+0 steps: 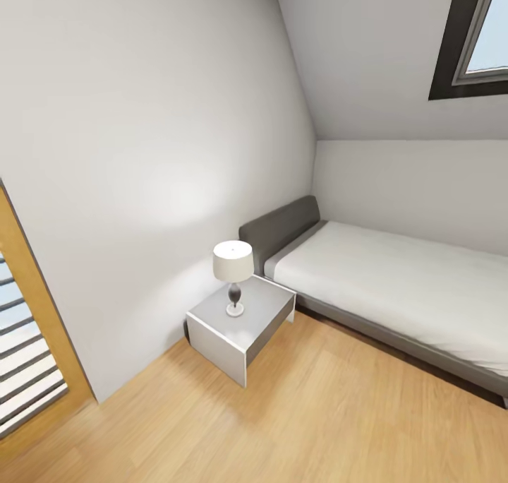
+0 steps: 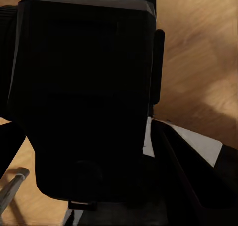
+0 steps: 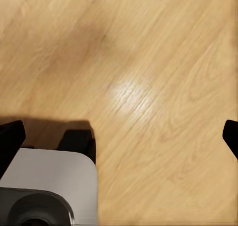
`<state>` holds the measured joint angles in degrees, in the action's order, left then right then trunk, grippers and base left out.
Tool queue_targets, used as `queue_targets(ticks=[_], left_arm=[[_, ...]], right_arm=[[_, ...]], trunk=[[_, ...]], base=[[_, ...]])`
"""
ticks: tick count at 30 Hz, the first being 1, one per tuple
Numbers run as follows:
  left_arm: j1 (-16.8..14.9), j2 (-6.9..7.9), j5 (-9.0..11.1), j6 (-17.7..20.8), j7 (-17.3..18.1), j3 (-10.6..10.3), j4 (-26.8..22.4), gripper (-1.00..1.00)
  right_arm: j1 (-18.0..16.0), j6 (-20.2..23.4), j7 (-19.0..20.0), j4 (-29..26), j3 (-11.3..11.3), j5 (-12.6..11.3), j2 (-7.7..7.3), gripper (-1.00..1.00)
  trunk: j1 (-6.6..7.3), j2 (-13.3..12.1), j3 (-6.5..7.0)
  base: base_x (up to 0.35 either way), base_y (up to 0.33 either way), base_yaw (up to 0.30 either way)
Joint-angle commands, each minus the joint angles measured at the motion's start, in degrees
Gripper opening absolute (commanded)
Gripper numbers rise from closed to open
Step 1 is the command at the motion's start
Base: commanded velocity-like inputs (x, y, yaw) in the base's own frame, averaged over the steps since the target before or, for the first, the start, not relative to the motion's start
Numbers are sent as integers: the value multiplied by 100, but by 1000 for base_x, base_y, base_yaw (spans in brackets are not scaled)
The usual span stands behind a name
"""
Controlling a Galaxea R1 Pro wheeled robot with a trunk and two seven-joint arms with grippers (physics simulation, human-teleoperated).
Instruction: Attach the digital camera to the camera tripod in the bedroom.
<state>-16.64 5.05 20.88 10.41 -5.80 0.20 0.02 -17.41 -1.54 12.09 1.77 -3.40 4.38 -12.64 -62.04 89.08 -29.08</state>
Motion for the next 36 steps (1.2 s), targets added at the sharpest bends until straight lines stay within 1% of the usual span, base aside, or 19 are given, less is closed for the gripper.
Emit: queue_targets(ticks=[1,4,5,8,36], left_arm=[[64,-8,10,-7,37,-11,-2,-100],[176,-23,6,-117,98,-11,-2,-100],[249,-40,4,-240,129,-11,-2,-100],[267,-45,4,-271,137,-11,-2,-100],[275,-48,3,-285,140,-29,-2,-100]], right_arm=[[6,-21,4,16,-37,45,-2,100],[52,-30,-6,16,-37,42,-2,100],[153,-70,-12,16,-37,32,-1,100],[192,-125,-13,16,-37,29,-1,100],[211,-118,-14,16,-42,26,4,100]], trunk=[[23,-38,13],[89,-159,67],[111,-199,85],[177,-319,139],[792,-1442,642]], base=[[0,0,0],[0,0,0],[0,0,0],[0,0,0],[0,0,0]])
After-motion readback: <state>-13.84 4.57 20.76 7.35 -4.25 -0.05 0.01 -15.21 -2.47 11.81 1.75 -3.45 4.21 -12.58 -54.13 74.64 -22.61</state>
